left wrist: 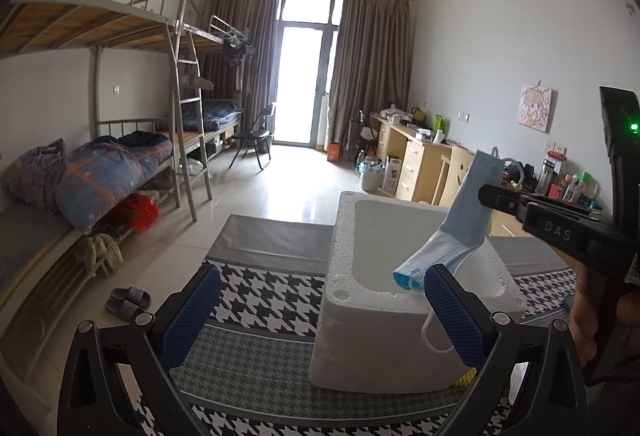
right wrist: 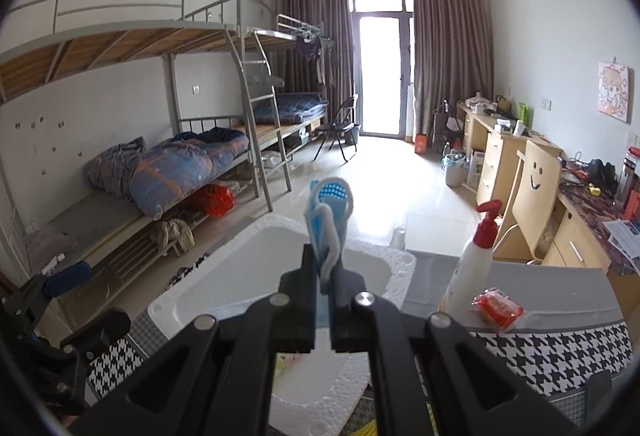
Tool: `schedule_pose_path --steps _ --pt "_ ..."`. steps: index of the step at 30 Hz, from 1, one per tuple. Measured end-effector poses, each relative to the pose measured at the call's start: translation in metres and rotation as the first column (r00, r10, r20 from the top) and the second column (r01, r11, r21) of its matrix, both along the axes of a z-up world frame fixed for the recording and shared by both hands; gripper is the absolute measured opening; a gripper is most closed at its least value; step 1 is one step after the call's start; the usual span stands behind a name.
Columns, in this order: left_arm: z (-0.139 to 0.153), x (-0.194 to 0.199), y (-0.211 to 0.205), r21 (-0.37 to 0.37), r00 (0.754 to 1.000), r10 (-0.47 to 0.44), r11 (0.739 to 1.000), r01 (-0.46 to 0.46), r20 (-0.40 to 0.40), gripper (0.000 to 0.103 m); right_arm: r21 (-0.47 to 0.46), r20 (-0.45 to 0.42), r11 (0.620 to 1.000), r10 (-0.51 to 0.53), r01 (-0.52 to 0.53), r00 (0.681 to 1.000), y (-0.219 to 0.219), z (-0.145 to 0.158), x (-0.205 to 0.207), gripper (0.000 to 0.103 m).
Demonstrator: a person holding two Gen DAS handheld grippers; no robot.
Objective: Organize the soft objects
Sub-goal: 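Lower the blue mask into the foam box and open the right tool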
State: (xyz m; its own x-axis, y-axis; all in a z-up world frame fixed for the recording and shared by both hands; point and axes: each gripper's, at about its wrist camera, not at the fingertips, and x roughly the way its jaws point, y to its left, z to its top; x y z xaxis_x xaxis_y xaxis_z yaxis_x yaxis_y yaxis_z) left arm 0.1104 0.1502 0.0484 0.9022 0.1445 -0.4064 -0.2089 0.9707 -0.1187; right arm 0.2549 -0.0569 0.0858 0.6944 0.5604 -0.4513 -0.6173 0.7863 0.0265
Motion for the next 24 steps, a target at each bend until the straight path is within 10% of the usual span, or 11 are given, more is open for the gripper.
schedule_pose_path --steps 19,22,24 --pt "-0.005 -0.004 0.011 -0.029 1.0 0.019 0.999 -0.019 -0.005 0.102 -0.097 -0.088 0.994 0.04 -0.048 0.995 0.02 -0.018 0.011 0.008" --pt "-0.006 -0.005 0.012 -0.033 1.0 0.022 0.999 -0.022 -0.001 0.102 -0.118 -0.111 0.991 0.057 -0.07 0.992 0.025 -0.021 0.011 0.027" --pt "-0.006 -0.006 0.012 -0.034 1.0 0.021 0.999 -0.021 -0.001 0.102 -0.129 -0.114 0.988 0.067 -0.082 0.991 0.027 -0.022 0.01 0.058"
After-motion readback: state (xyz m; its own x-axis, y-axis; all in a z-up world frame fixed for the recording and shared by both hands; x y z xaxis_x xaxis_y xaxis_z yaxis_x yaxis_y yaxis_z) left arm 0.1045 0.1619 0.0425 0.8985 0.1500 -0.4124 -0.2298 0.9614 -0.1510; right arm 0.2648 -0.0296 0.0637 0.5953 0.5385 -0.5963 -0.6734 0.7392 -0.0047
